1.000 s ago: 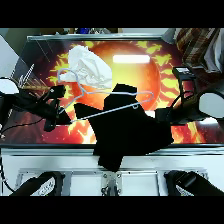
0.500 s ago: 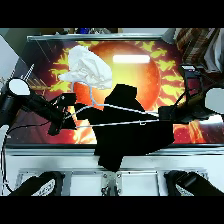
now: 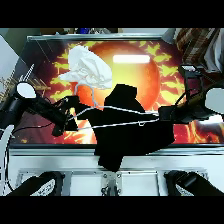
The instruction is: Fold the clothes and pants, and hang the long-sleeved shirts on hangers.
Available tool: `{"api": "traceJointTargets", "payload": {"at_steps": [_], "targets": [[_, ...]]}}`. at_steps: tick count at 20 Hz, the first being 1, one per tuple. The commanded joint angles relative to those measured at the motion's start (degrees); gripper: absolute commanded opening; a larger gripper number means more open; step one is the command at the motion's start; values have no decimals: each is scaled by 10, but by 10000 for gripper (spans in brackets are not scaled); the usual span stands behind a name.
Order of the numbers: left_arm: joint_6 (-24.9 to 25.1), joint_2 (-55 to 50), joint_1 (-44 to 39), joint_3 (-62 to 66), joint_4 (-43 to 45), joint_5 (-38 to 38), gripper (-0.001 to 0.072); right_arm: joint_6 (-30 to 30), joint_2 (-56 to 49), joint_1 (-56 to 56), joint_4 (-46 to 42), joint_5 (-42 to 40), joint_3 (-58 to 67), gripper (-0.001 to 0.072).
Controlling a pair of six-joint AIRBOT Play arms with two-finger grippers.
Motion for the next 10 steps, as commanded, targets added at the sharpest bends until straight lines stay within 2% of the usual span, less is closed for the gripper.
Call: {"api": "traceJointTargets", "payload": {"at_steps": [1, 6, 10], "targets": [[-3, -2, 0, -46, -3, 44, 18, 0, 0, 0, 0, 0, 1, 19], [-3, -2, -6, -57, -16, 71, 18, 0, 0, 0, 0, -3, 1, 19], [-3, -2, -59, -57, -10, 93, 18, 0, 0, 0, 0, -24, 1, 19]]}}
